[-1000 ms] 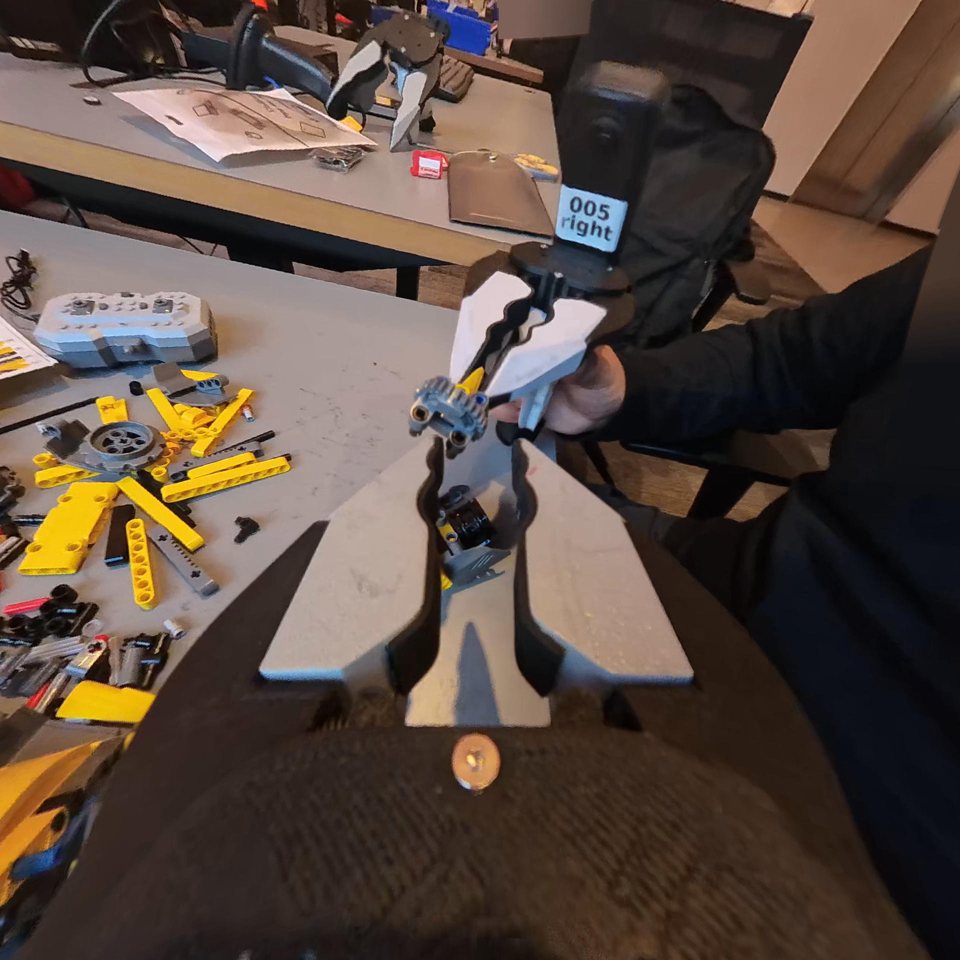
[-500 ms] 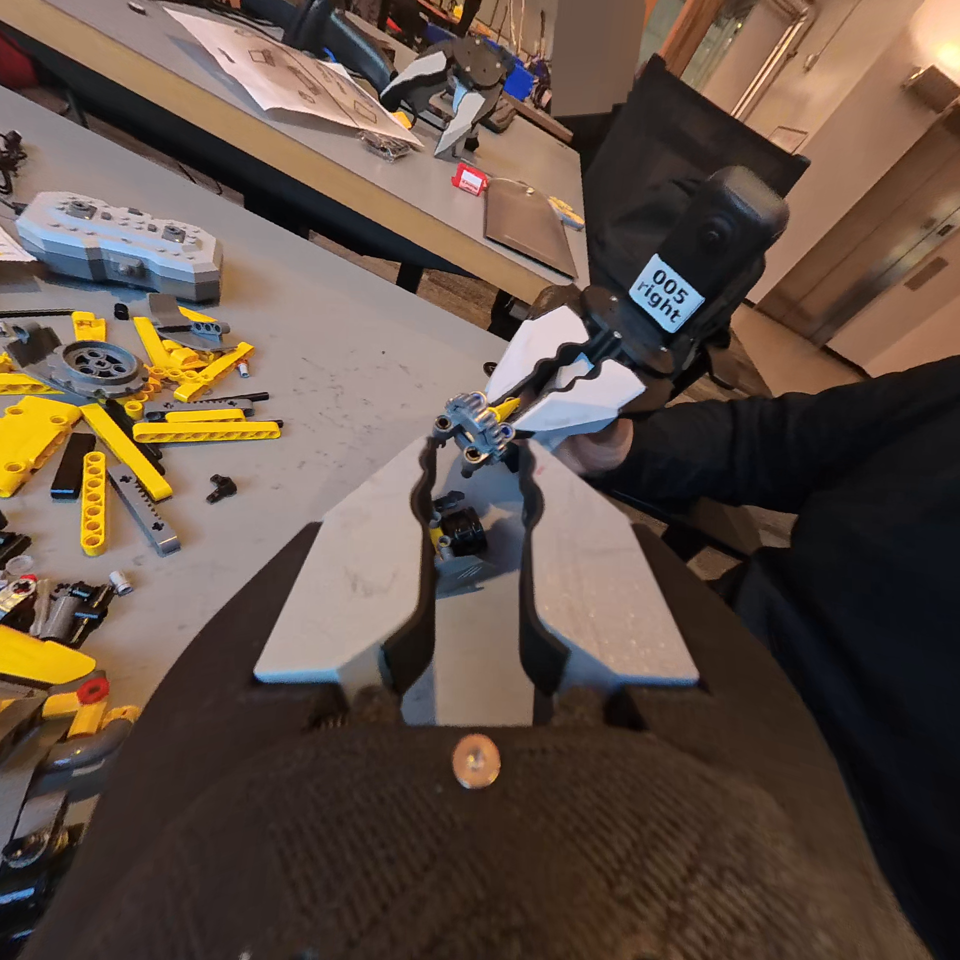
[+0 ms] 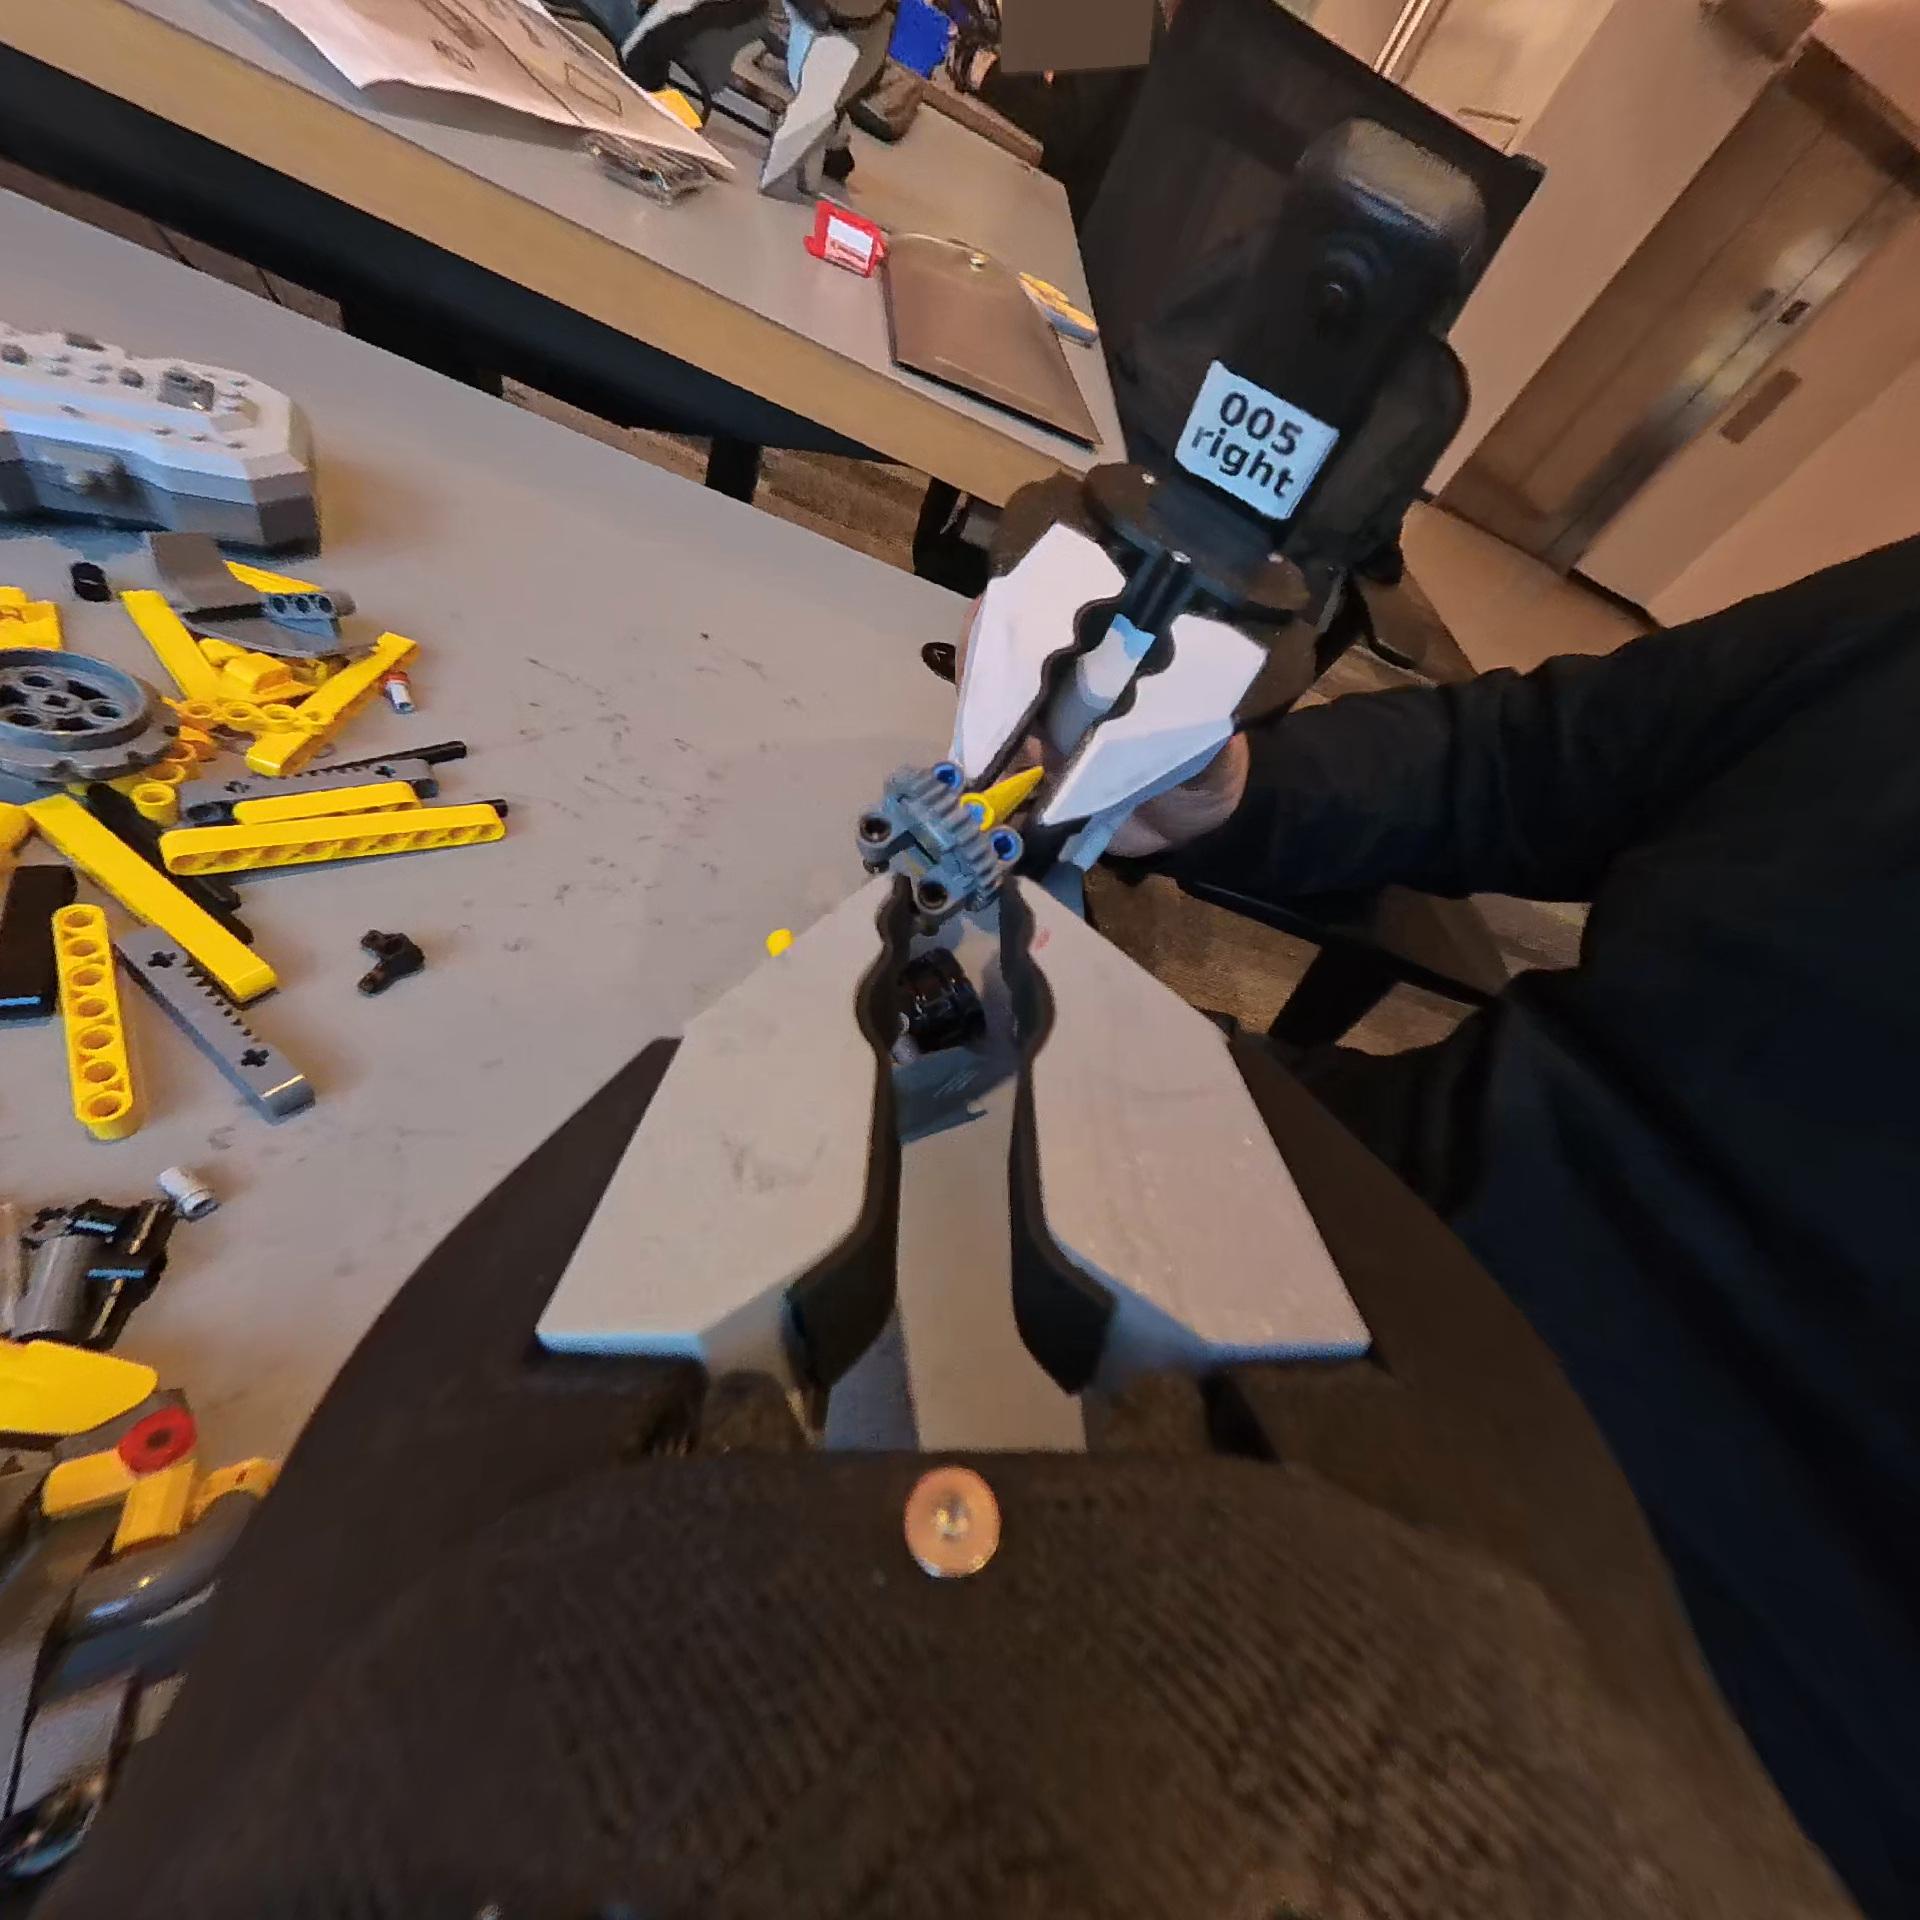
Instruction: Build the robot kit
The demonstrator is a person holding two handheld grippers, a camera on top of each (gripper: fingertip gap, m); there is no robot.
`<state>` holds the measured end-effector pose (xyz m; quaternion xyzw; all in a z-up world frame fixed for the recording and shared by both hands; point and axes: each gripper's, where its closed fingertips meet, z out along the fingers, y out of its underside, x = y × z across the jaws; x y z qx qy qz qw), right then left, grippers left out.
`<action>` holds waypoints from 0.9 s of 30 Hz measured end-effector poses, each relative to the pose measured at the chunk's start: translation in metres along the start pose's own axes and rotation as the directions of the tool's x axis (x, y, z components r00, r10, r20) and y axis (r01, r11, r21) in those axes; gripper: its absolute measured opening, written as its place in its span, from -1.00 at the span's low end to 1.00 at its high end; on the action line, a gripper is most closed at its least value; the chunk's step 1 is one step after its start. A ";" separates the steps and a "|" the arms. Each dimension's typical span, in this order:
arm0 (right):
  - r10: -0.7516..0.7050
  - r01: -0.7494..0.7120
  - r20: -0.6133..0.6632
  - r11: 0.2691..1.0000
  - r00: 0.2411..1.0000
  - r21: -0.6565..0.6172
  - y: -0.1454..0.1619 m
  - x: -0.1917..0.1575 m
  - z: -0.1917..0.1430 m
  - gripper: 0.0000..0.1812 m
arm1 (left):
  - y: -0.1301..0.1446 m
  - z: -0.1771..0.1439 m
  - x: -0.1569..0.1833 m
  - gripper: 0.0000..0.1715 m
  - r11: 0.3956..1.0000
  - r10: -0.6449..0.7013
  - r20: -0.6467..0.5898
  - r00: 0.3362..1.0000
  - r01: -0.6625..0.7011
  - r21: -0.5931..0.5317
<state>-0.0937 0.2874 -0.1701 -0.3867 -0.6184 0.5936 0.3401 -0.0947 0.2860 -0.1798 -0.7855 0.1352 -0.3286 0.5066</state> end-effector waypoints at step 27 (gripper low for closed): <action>-0.026 0.098 0.279 0.964 0.960 -0.248 0.017 -0.002 -0.019 -0.78 | 0.034 0.008 0.009 -0.83 0.962 0.015 -0.163 0.987 -0.059 -0.268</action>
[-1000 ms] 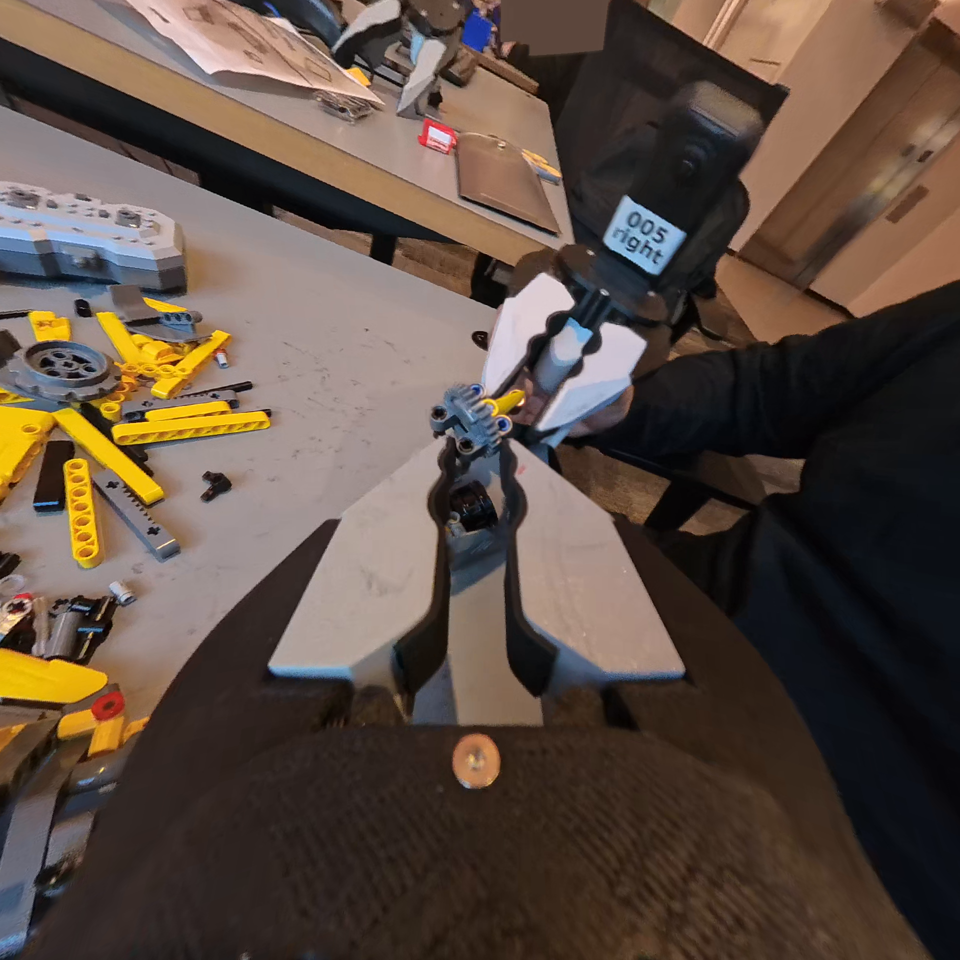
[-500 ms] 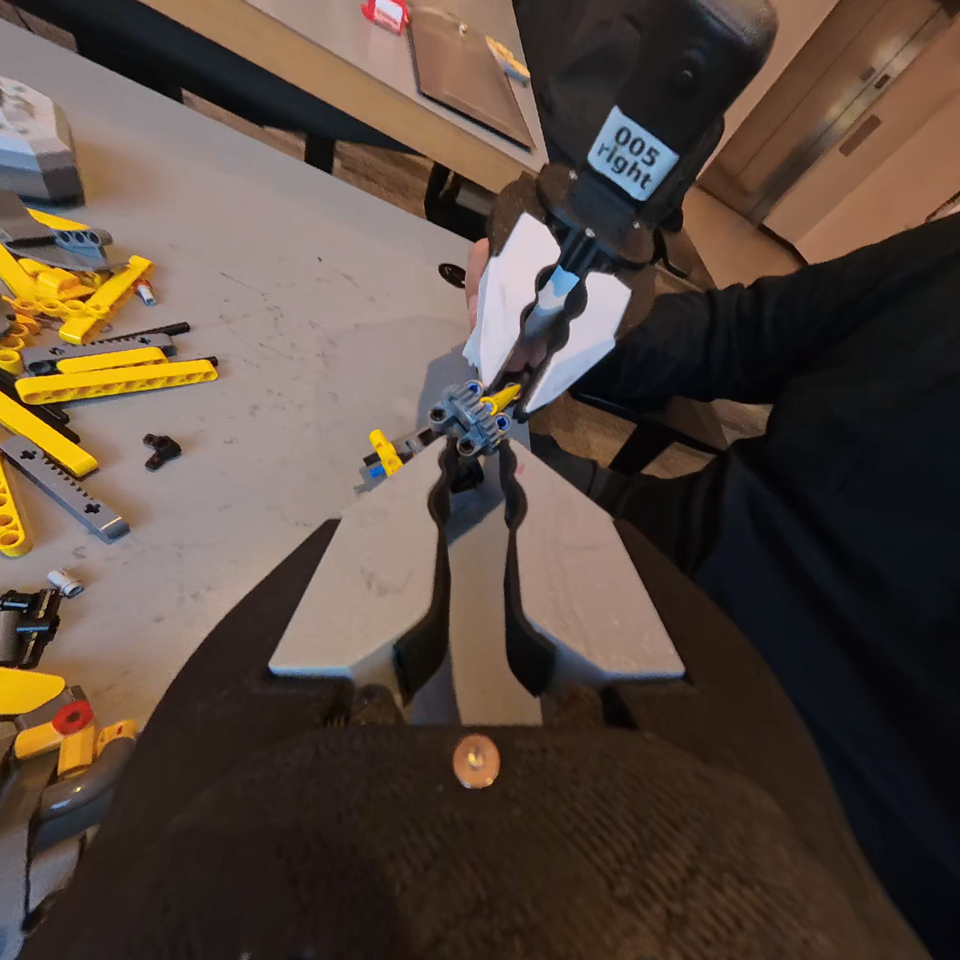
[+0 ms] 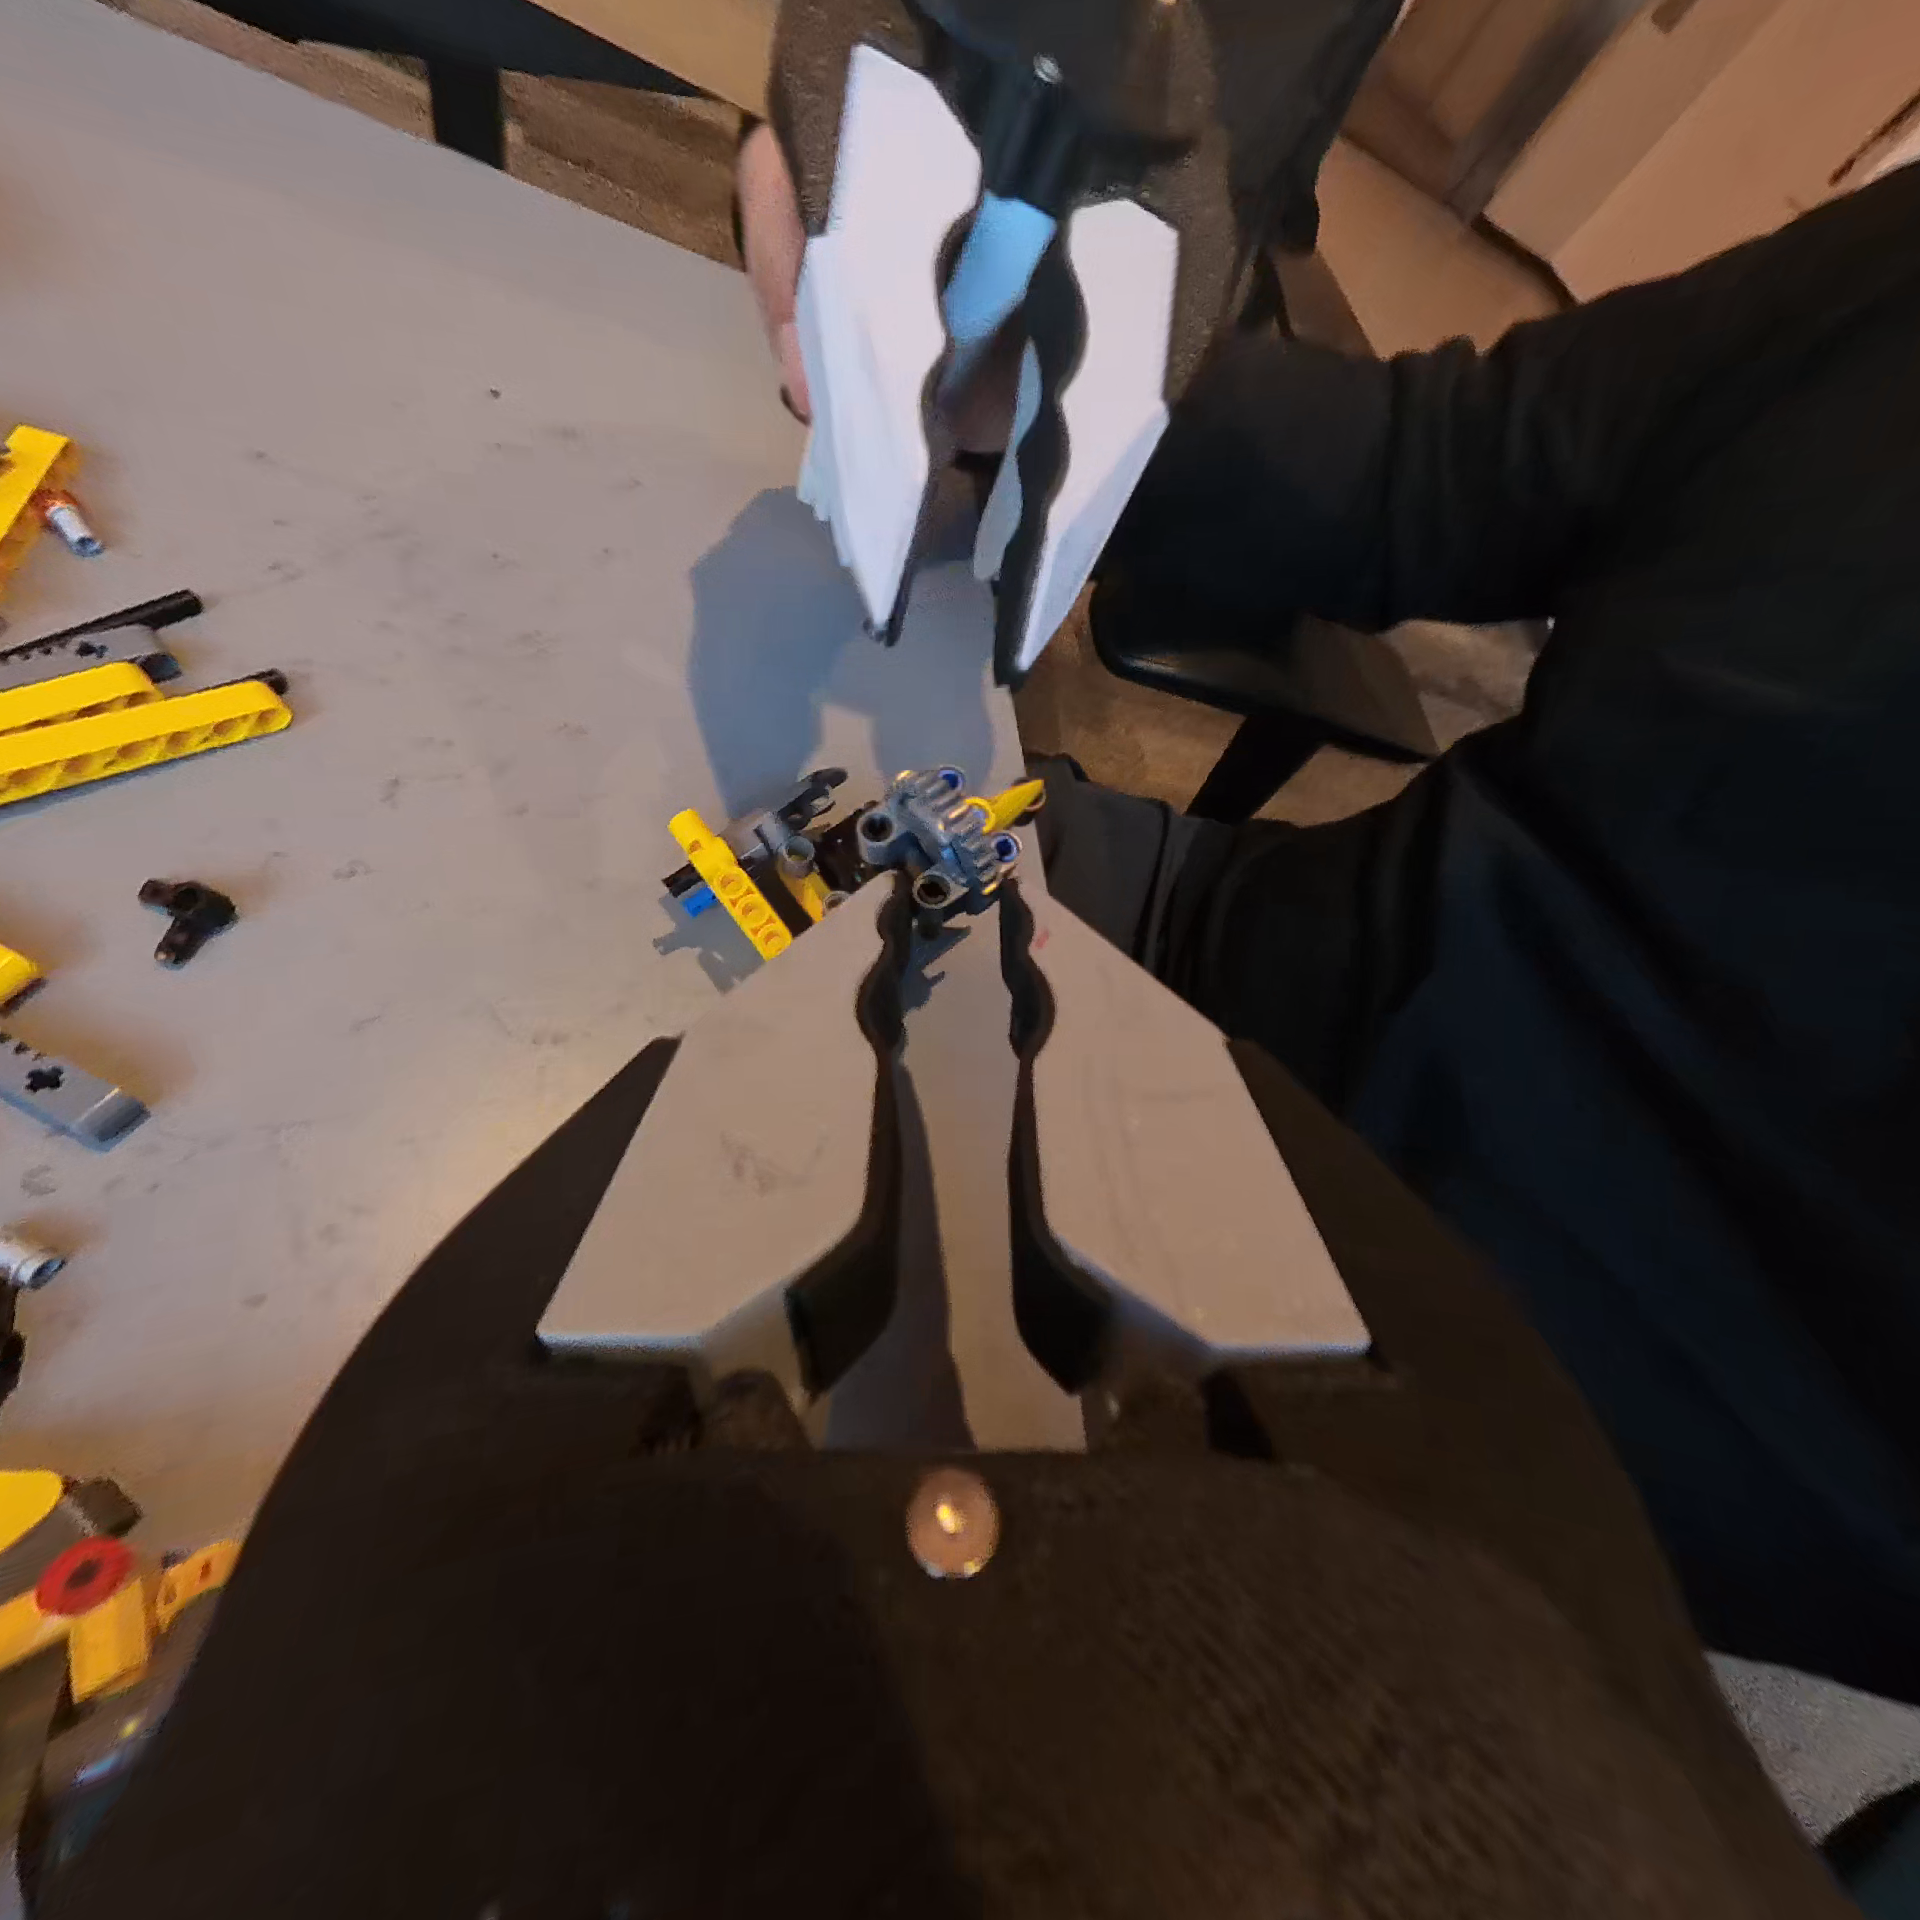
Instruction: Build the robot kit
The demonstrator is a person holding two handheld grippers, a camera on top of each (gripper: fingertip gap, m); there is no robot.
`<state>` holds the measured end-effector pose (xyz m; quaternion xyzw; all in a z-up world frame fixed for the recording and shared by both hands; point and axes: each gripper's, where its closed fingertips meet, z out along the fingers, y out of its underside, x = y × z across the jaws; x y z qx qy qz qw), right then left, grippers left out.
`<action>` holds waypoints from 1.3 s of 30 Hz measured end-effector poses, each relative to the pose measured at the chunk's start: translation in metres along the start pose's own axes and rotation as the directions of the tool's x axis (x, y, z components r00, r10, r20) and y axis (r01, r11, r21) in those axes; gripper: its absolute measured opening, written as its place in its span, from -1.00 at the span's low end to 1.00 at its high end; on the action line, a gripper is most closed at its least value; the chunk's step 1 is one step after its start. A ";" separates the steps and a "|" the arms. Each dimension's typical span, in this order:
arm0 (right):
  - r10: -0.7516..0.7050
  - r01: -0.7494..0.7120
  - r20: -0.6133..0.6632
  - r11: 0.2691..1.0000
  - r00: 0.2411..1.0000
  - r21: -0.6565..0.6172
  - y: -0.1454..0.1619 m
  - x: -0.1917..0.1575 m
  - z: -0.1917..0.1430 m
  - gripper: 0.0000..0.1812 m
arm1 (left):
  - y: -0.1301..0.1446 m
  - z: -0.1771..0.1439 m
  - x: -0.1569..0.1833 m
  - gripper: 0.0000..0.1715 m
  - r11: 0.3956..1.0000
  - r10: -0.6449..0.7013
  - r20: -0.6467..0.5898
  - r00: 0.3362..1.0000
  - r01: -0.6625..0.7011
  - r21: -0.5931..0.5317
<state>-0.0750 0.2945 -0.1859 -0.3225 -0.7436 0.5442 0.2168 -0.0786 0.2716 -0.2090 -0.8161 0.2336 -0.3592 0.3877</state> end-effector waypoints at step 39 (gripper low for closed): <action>-0.200 0.299 0.376 0.927 0.905 -0.225 0.031 -0.027 0.017 -0.67 | 0.013 0.020 0.018 -0.83 0.953 0.292 -0.087 0.953 -0.297 -0.063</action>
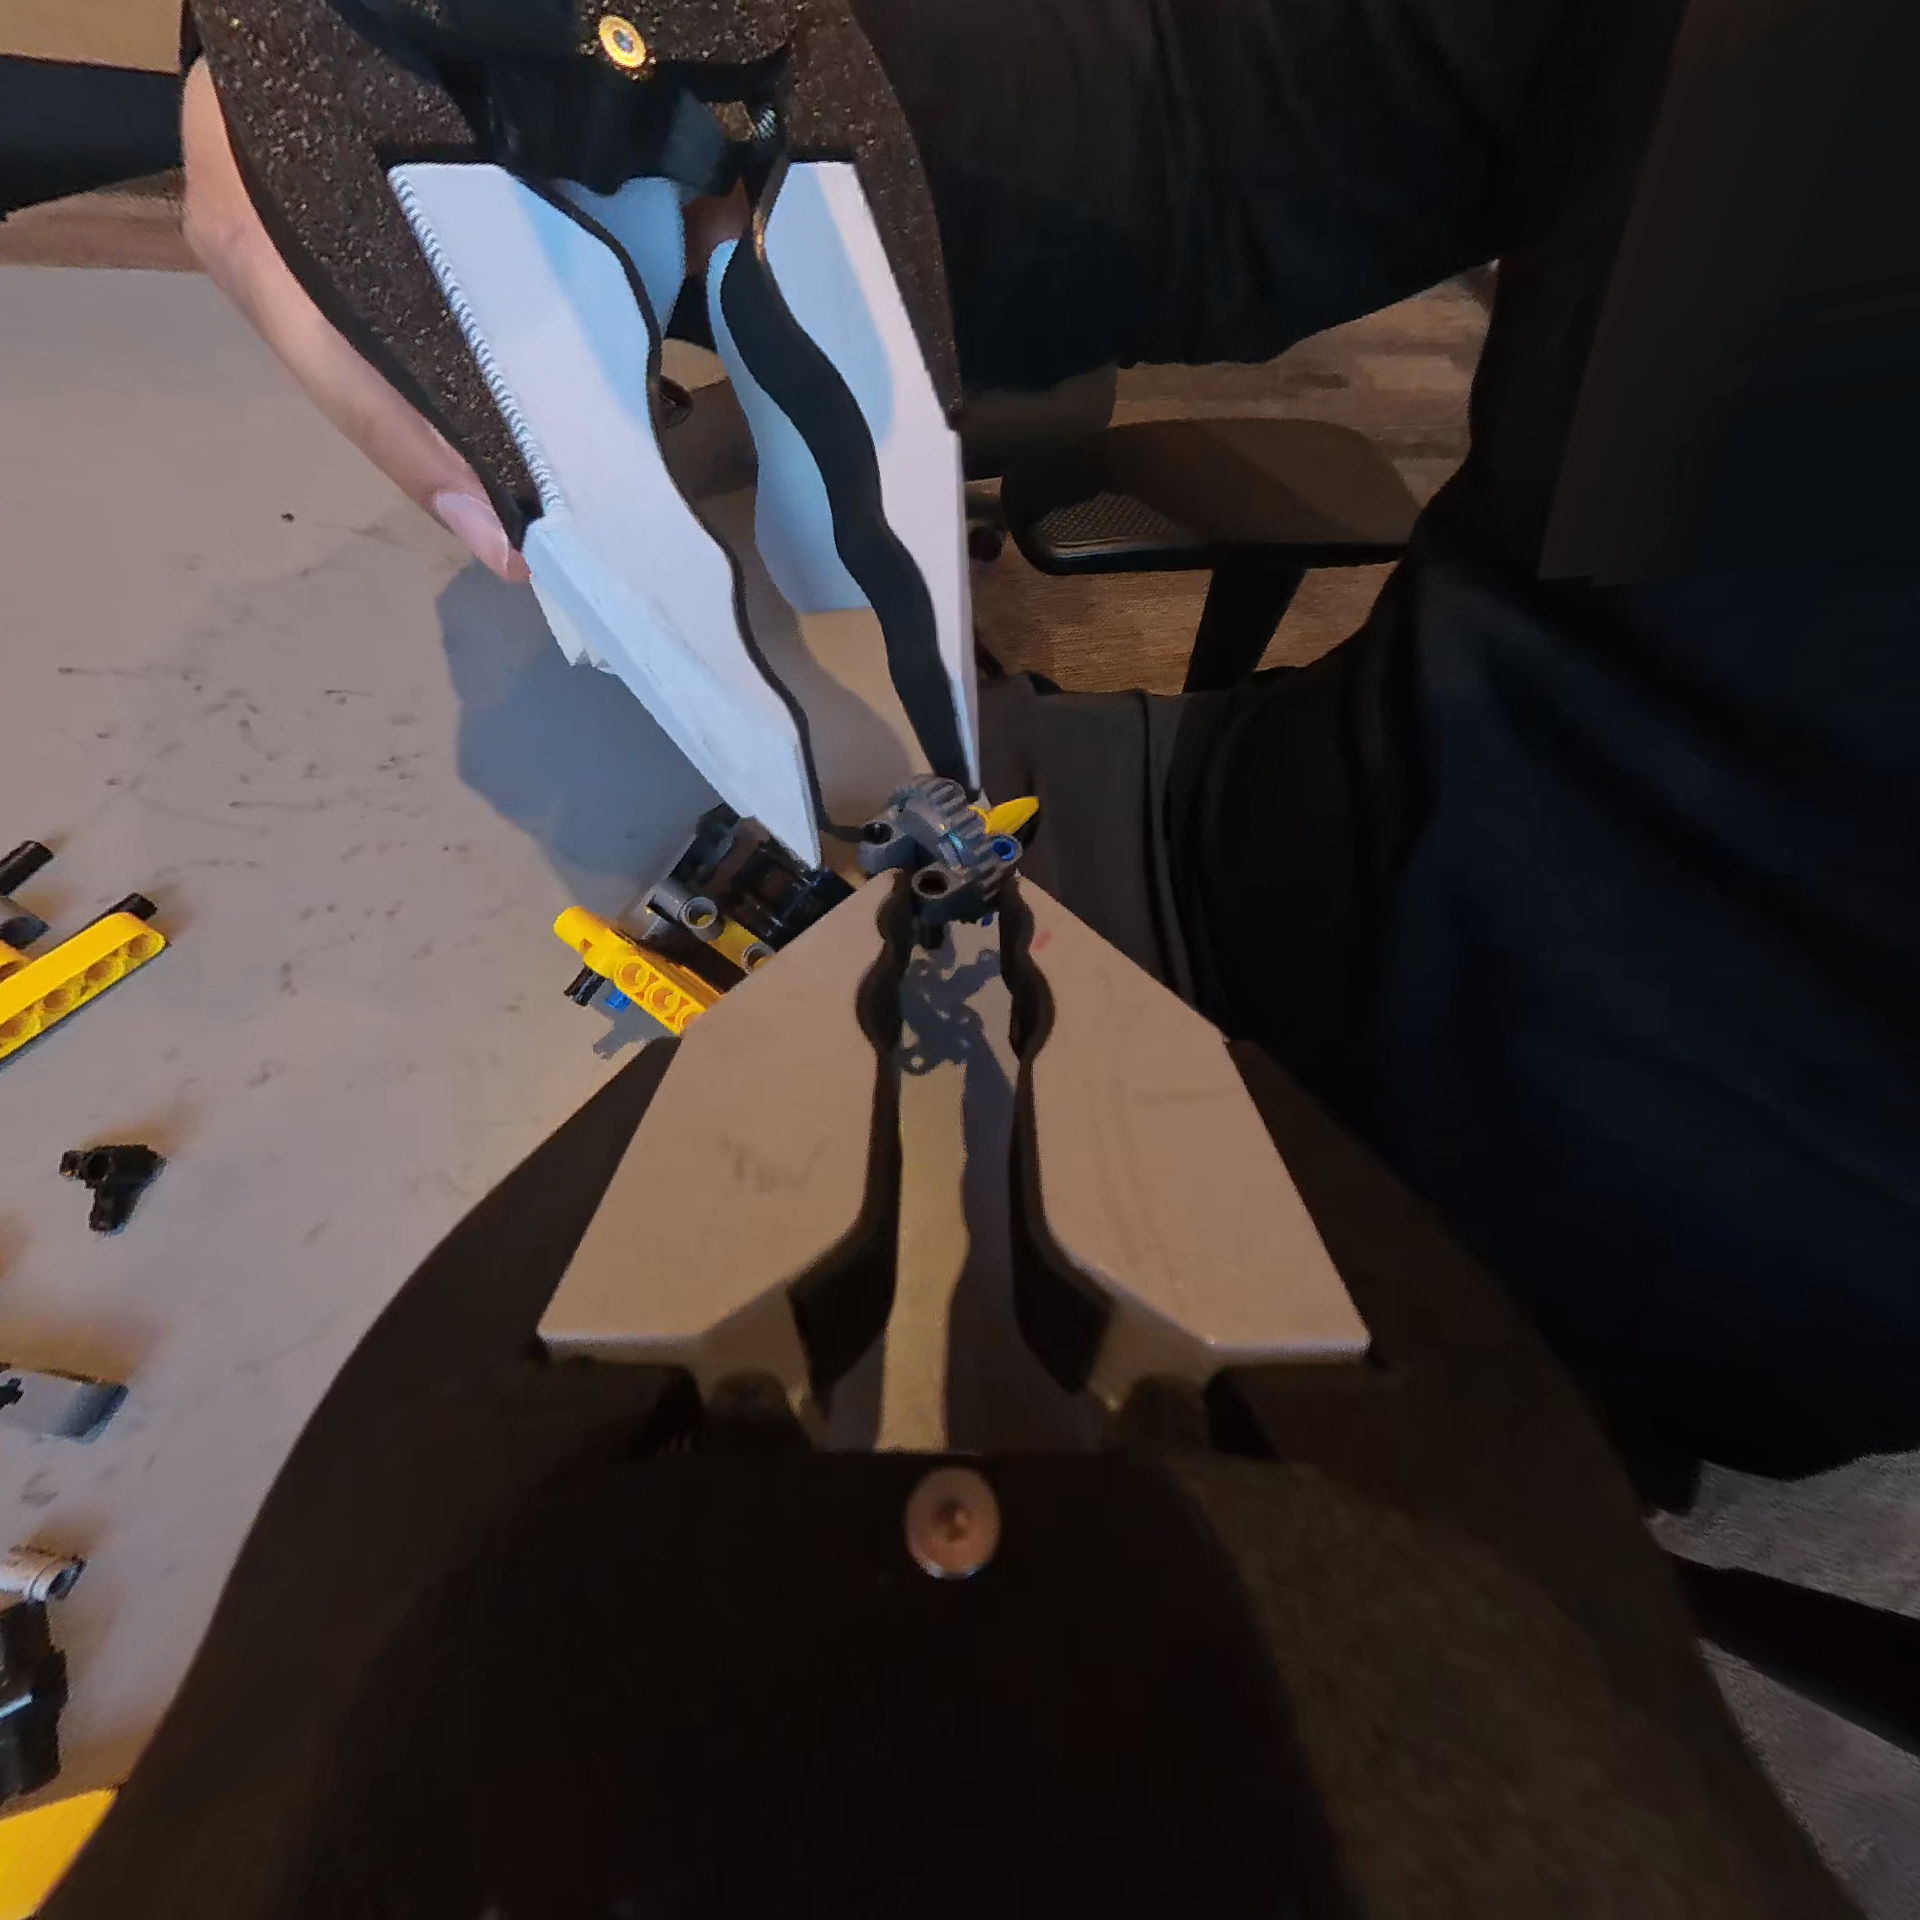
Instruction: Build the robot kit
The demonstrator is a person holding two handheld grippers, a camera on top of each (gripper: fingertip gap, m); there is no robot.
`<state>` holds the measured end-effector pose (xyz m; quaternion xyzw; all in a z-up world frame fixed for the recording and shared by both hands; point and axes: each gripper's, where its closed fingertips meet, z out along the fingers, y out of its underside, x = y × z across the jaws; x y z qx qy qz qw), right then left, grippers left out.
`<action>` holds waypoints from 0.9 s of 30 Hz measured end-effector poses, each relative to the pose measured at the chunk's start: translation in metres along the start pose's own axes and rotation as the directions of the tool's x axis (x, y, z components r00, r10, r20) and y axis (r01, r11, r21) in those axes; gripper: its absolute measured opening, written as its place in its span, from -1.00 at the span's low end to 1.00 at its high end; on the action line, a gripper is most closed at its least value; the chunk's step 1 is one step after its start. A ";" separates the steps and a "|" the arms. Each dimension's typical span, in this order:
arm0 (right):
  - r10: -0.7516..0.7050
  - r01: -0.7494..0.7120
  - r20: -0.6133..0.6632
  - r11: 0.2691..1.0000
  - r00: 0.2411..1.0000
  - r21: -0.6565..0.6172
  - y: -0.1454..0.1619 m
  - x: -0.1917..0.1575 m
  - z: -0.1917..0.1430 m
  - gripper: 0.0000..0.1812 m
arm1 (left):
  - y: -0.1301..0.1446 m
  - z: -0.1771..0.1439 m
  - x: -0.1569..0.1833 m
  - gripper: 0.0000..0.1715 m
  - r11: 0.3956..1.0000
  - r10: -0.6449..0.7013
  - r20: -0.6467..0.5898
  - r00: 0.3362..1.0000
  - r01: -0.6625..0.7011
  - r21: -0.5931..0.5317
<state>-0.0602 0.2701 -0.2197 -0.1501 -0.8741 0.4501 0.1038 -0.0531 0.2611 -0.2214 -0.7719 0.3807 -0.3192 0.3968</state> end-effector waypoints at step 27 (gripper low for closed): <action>0.014 -0.009 -0.050 0.995 0.999 0.100 -0.012 -0.017 -0.001 -0.66 | -0.011 0.000 0.012 -0.83 0.978 0.209 0.097 0.973 -0.210 0.000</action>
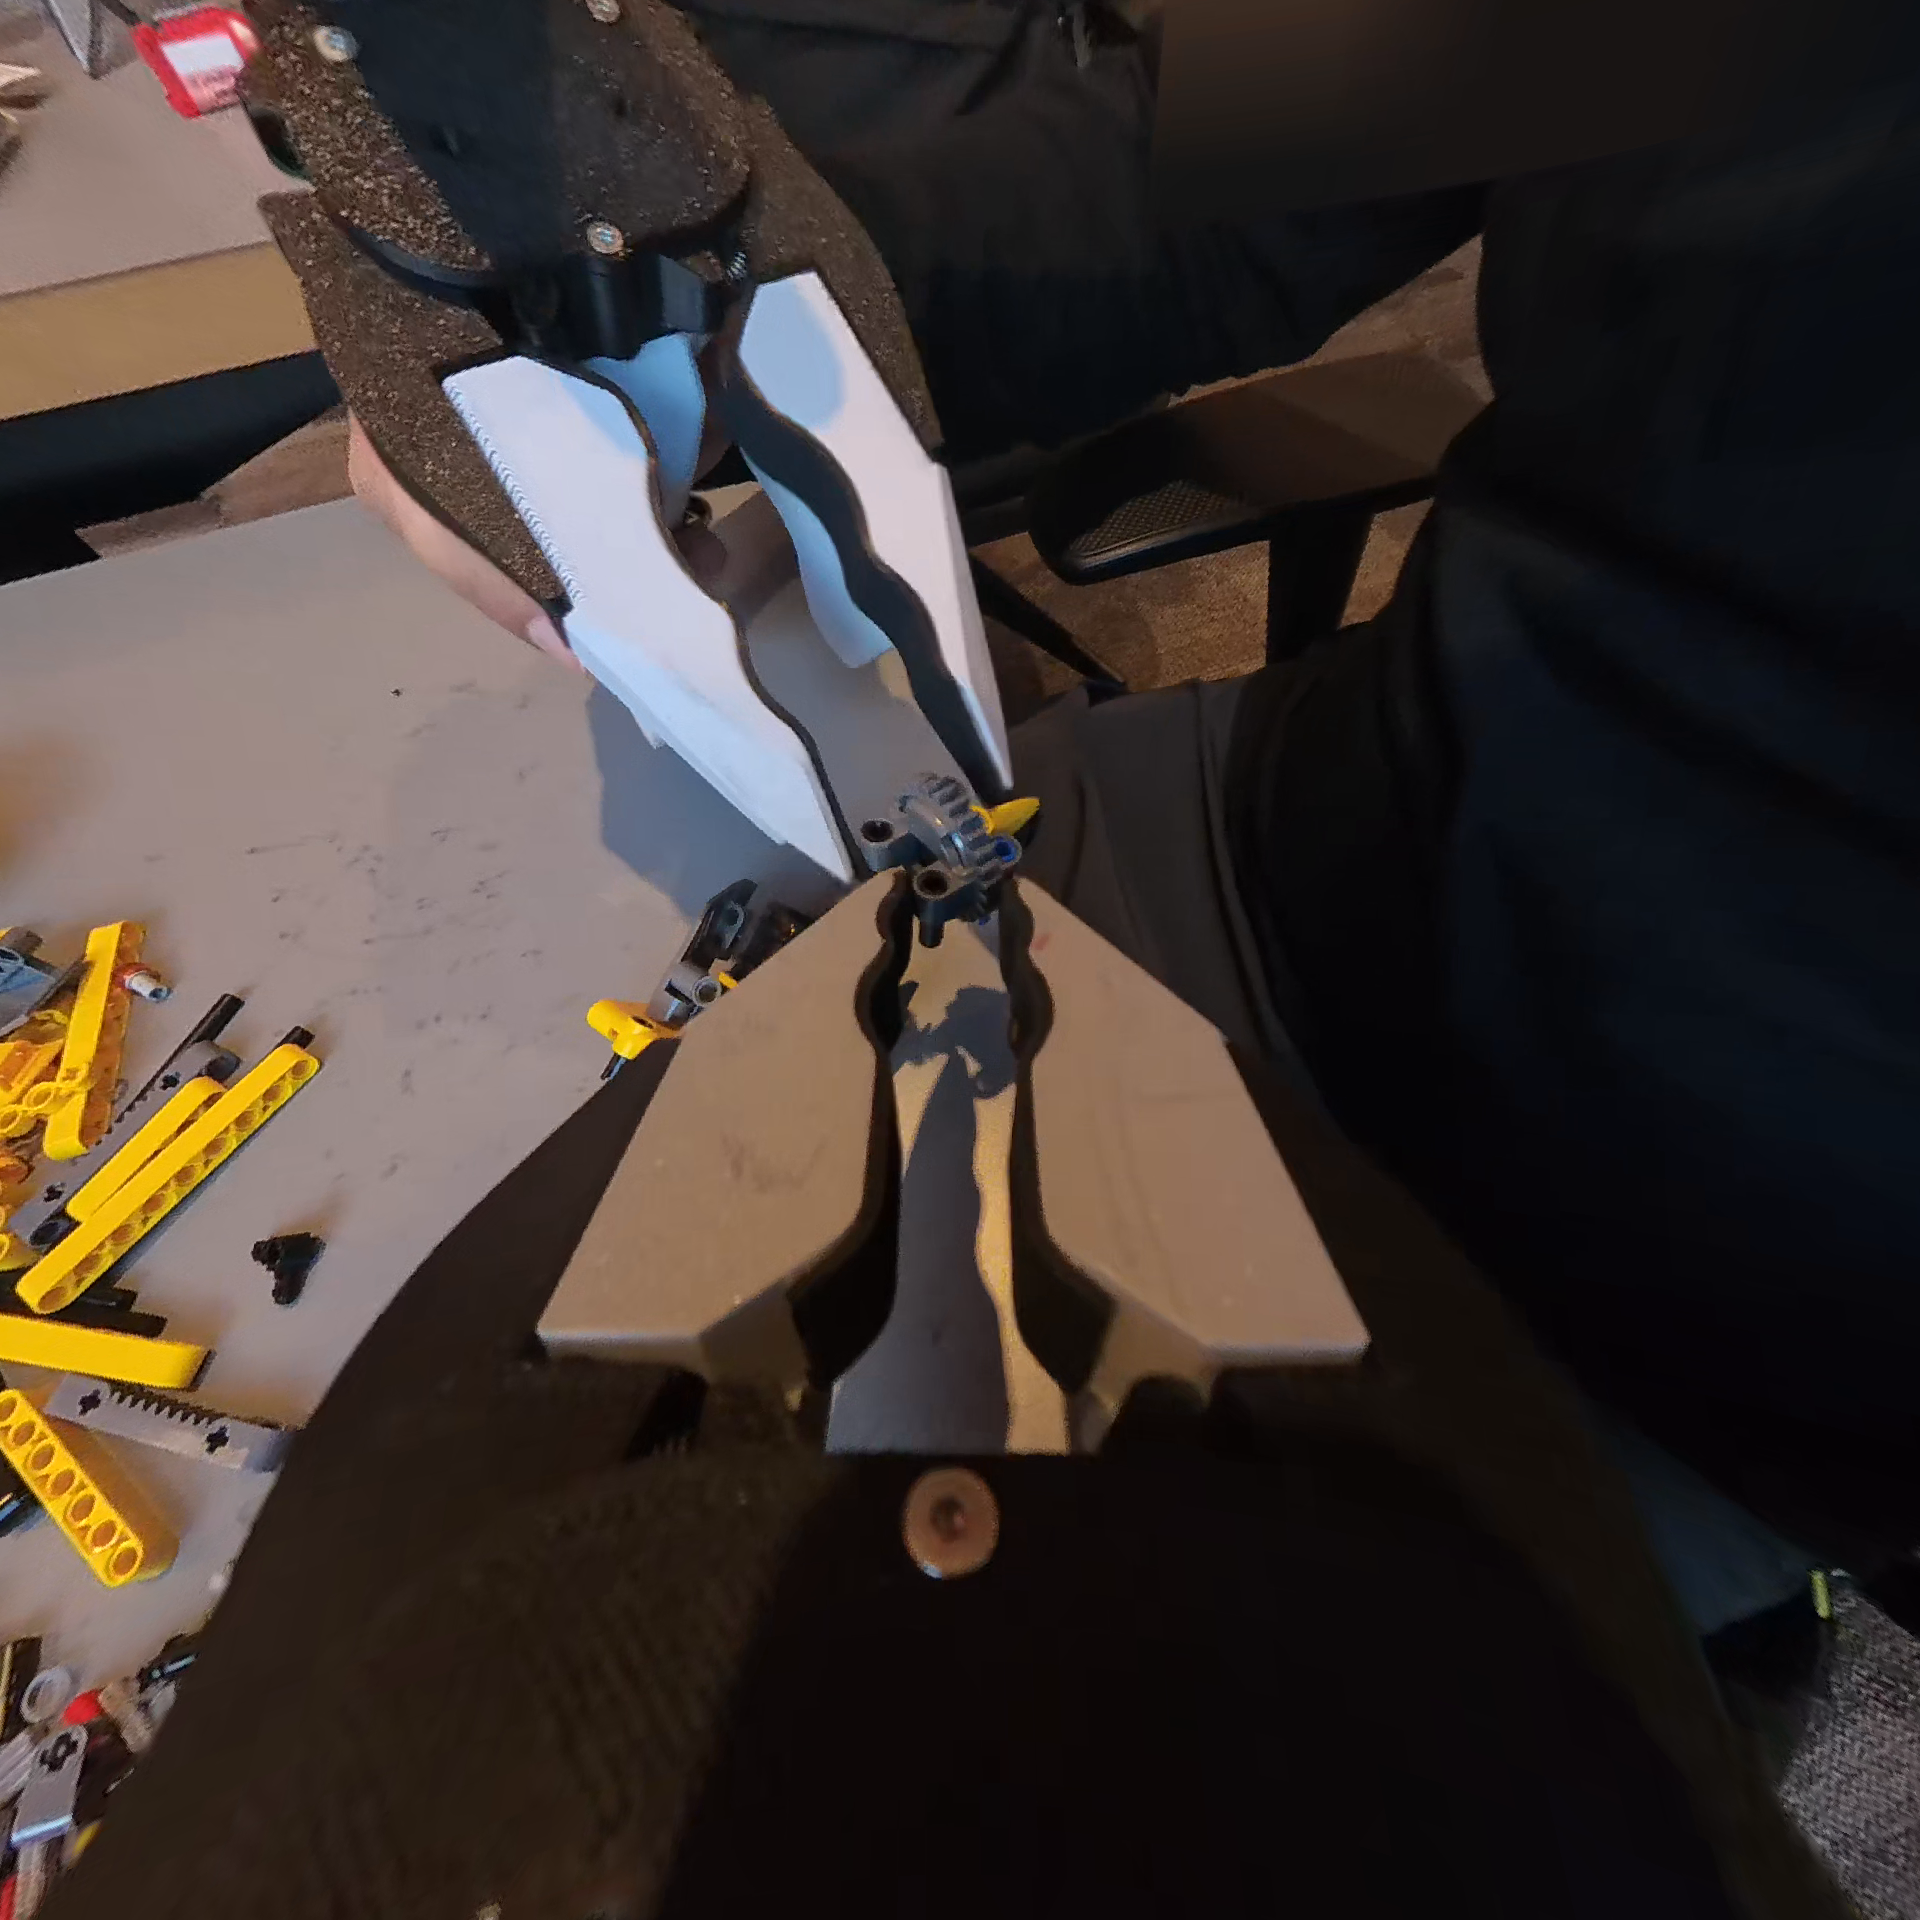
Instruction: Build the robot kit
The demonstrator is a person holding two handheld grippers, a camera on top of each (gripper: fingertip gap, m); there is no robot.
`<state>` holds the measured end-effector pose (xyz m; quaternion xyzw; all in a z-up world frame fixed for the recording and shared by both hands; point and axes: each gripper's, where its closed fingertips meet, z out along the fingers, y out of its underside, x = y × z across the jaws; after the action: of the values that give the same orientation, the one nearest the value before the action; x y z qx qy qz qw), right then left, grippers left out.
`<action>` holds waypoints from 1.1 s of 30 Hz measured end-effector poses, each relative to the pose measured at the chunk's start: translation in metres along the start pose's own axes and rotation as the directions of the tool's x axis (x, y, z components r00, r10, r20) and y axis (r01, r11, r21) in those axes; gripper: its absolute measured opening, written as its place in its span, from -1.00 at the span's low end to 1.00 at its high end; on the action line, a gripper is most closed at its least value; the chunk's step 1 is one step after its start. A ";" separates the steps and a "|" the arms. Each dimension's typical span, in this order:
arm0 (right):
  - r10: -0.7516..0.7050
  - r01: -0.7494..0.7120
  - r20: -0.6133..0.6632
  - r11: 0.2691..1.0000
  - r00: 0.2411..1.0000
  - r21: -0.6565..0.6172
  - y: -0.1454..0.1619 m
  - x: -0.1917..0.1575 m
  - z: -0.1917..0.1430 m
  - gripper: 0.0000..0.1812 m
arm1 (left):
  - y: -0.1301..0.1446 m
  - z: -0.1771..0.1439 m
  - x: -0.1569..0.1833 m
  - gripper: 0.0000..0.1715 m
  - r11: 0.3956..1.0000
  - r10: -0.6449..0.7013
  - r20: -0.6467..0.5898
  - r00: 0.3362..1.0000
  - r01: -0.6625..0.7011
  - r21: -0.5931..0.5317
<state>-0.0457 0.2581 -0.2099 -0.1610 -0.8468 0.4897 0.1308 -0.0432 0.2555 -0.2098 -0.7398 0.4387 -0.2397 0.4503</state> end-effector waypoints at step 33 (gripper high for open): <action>-0.063 0.060 -0.063 0.997 0.996 -0.047 0.003 0.012 0.001 -0.75 | 0.001 -0.005 -0.006 -0.79 0.990 -0.119 -0.018 0.993 0.120 0.077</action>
<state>-0.0566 0.2639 -0.2123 -0.1533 -0.8577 0.4607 0.1692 -0.0504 0.2579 -0.2078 -0.7450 0.3867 -0.2882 0.4609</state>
